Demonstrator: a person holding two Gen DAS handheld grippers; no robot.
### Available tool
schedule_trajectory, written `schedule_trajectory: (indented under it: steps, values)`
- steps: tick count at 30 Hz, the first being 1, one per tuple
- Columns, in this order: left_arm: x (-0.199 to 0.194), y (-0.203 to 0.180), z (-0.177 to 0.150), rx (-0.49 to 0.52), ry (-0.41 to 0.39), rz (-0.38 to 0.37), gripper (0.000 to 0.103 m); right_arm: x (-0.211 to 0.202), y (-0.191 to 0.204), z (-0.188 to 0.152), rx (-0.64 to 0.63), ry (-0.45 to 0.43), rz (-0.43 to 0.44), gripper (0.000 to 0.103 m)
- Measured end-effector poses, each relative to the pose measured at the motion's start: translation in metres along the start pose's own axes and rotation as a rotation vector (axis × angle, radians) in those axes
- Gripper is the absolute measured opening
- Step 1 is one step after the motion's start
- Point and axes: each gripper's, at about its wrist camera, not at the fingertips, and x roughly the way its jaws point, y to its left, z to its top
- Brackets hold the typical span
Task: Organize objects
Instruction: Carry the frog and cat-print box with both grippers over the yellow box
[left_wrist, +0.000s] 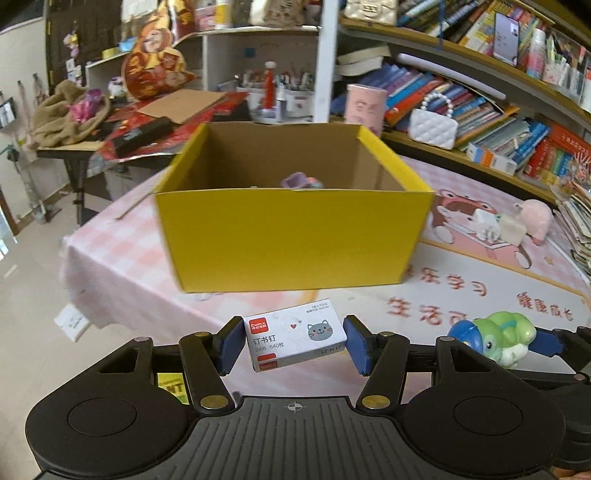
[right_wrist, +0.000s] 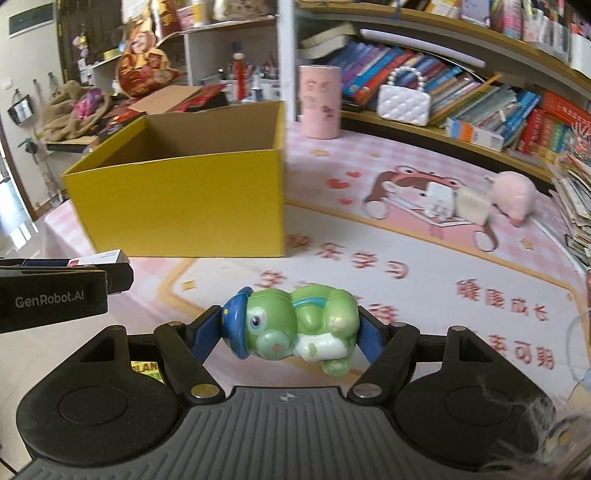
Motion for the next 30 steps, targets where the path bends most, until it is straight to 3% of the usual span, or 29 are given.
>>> schedule_trajectory:
  steps: [13, 30]
  values:
    - [-0.026, 0.053, -0.009, 0.017, -0.041, -0.006, 0.057, -0.013, 0.062, -0.01, -0.008, -0.02, 0.004, 0.073]
    - [-0.022, 0.068, 0.008, 0.028, -0.083, -0.061, 0.057, -0.009, 0.078, 0.013, -0.022, -0.057, -0.026, 0.073]
